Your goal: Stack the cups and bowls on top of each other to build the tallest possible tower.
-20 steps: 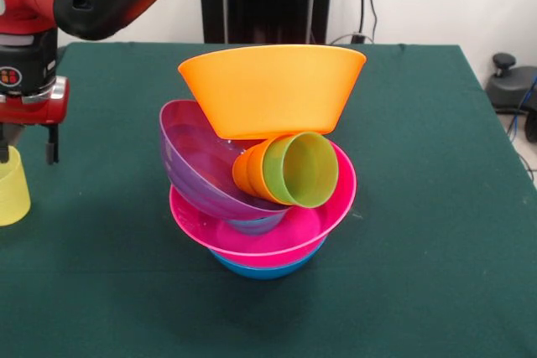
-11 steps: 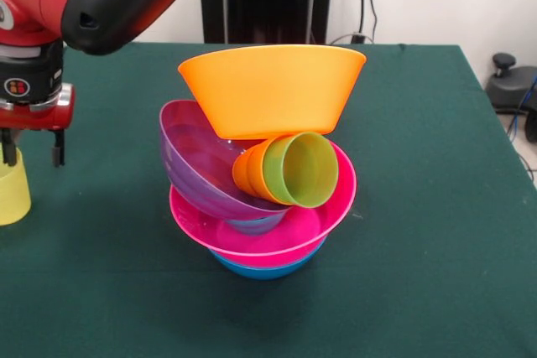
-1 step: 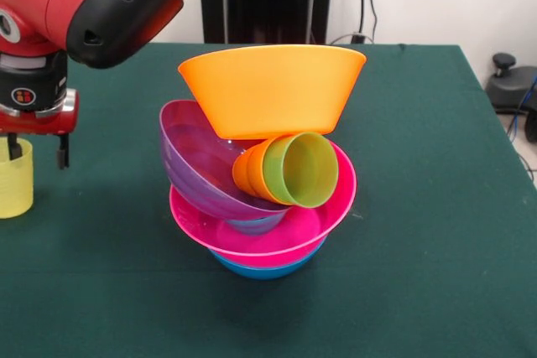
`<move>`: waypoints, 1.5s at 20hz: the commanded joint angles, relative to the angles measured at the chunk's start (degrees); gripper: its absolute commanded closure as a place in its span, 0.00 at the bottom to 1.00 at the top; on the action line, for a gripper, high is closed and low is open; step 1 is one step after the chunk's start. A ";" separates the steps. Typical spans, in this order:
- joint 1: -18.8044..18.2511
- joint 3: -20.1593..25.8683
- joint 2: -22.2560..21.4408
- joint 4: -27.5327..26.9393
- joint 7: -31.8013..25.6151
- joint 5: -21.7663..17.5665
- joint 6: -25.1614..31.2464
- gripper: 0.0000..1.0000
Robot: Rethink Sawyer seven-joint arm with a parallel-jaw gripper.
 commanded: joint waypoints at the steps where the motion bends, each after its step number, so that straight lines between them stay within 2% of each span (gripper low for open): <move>1: -0.55 8.13 1.68 0.61 0.02 3.06 3.74 0.00; 13: -1.82 10.69 -0.22 -0.73 -6.01 4.08 5.14 0.00; 27: -1.41 12.23 -2.67 0.75 -7.81 5.33 4.57 0.00; 28: -1.46 12.41 -2.92 0.95 -8.40 5.58 4.45 1.00; 30: -1.26 11.87 -2.56 0.90 -8.04 5.08 3.92 1.00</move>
